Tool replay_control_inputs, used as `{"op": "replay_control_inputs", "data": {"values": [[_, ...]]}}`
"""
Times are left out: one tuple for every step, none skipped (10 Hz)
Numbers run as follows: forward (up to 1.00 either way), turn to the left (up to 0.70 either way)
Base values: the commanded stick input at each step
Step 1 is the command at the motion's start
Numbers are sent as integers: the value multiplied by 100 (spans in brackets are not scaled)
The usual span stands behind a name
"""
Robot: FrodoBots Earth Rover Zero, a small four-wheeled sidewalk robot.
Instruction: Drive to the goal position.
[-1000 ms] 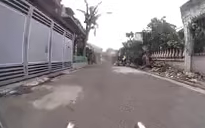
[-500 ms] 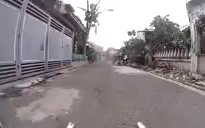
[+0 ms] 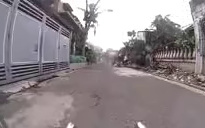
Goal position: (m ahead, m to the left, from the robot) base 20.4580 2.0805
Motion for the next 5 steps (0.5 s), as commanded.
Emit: {"op": "replay_control_inputs", "data": {"values": [[70,0],[70,0],[70,0],[70,0],[70,0]]}}
